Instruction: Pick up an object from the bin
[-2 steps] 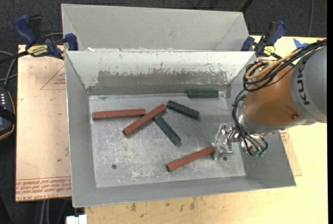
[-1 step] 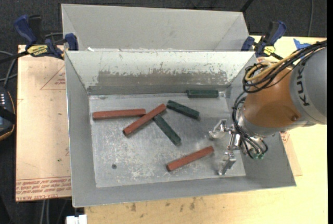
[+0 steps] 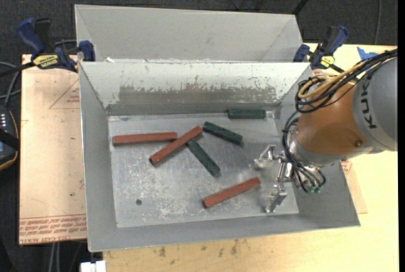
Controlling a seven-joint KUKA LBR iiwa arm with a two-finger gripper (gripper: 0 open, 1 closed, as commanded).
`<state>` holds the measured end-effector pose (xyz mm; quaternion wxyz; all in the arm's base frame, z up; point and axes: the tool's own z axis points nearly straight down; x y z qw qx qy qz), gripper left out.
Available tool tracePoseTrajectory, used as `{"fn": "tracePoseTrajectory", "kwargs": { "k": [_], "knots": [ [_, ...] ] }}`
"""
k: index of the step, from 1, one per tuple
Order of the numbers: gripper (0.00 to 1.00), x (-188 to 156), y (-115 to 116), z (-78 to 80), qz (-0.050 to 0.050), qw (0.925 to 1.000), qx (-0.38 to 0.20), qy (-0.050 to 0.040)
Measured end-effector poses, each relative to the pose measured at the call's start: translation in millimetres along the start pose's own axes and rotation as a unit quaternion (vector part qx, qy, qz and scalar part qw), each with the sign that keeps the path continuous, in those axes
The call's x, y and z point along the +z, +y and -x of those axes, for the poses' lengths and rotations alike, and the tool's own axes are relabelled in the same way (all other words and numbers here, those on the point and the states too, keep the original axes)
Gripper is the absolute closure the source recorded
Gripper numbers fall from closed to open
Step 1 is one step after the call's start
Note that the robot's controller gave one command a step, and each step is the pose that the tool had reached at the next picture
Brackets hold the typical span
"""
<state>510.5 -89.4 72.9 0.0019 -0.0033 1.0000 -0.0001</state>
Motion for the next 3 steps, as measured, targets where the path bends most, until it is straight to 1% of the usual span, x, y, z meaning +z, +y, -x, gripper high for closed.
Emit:
{"fn": "tracePoseTrajectory", "kwargs": {
  "k": [1,2,3],
  "knots": [
    [1.00,-4.5,59.2,16.1,-0.002,0.9999,-0.008,-0.0074],
    [1.00,-4.5,59.2,16.1,-0.002,0.9999,-0.008,-0.0074],
    [1.00,-148.0,54.8,36.3,0.000,0.9997,-0.023,-0.0005]
  ]
}}
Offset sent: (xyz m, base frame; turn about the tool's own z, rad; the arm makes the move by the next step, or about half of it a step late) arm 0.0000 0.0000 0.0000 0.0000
